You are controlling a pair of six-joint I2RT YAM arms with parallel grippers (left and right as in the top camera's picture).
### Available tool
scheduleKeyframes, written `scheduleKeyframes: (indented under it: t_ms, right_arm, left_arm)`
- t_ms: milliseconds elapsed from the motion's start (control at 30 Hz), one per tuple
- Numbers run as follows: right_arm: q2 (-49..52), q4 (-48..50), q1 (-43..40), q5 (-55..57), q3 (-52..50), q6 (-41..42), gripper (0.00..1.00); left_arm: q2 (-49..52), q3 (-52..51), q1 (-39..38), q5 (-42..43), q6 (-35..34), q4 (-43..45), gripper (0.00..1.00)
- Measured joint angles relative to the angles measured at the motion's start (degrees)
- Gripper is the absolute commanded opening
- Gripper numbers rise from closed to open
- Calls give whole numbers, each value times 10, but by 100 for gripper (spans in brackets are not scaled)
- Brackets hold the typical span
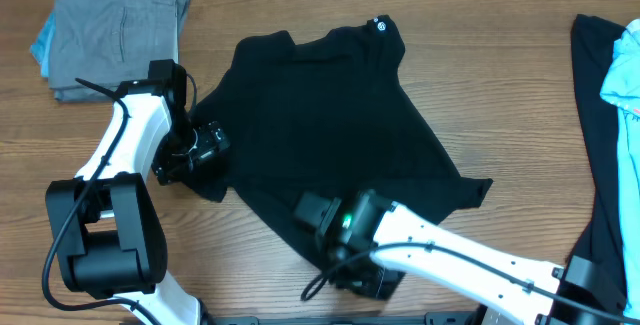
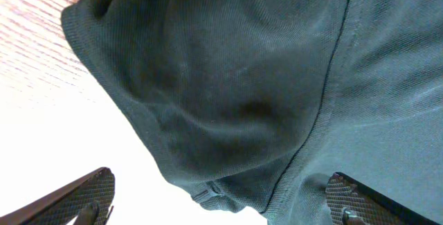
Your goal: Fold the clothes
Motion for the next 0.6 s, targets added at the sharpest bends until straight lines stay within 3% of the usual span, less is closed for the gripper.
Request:
scheduleKeyframes:
  t_ms: [167, 300, 500, 600]
  right_arm:
    - [0, -10, 30, -8, 0, 23, 98]
    - [-12, -7, -5, 15, 0, 35, 100]
    - [-97, 22, -157, 78, 1, 3, 94]
    - [-119, 51, -251, 92, 3, -46, 86]
  left_arm:
    - [0, 0, 2, -5, 0, 2, 100]
    - [0, 0, 4, -16, 0, 3, 97]
    - [0, 21, 4, -19, 4, -31, 84]
    - [0, 56, 3, -10, 13, -46, 78]
